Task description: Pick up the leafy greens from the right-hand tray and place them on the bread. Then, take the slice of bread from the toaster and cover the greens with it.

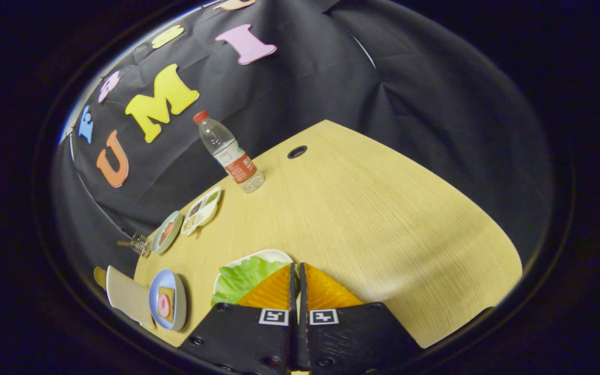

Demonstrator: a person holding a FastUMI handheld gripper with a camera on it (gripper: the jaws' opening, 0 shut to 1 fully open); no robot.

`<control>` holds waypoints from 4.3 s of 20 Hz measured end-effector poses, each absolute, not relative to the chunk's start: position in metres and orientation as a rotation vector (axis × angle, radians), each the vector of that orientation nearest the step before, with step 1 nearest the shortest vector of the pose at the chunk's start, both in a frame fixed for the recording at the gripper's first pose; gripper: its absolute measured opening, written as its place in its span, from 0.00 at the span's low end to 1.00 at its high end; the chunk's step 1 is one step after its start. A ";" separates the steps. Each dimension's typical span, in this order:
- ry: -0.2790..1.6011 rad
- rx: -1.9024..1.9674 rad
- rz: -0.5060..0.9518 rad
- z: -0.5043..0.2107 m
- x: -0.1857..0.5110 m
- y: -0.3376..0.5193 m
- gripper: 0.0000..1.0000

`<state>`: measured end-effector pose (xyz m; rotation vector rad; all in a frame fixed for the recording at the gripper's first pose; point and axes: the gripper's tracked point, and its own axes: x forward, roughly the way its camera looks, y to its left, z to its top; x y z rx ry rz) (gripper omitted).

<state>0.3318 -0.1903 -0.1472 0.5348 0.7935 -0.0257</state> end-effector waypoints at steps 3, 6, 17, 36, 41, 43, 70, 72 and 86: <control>0.741 0.500 -0.015 -0.124 0.331 -0.188 0.00; 0.684 0.481 0.005 -0.092 0.329 -0.175 0.00; 0.548 0.391 0.069 0.004 0.306 -0.088 0.00; 0.565 0.432 0.332 -0.017 0.300 0.192 0.00; 0.597 0.411 0.280 -0.055 0.305 0.159 0.00; 0.586 0.352 0.245 -0.068 0.307 0.138 0.00; 0.318 0.077 0.125 0.036 0.249 0.148 0.96; 0.285 0.085 0.164 0.057 0.235 0.181 0.96; 0.326 0.051 0.230 0.042 0.228 0.342 0.96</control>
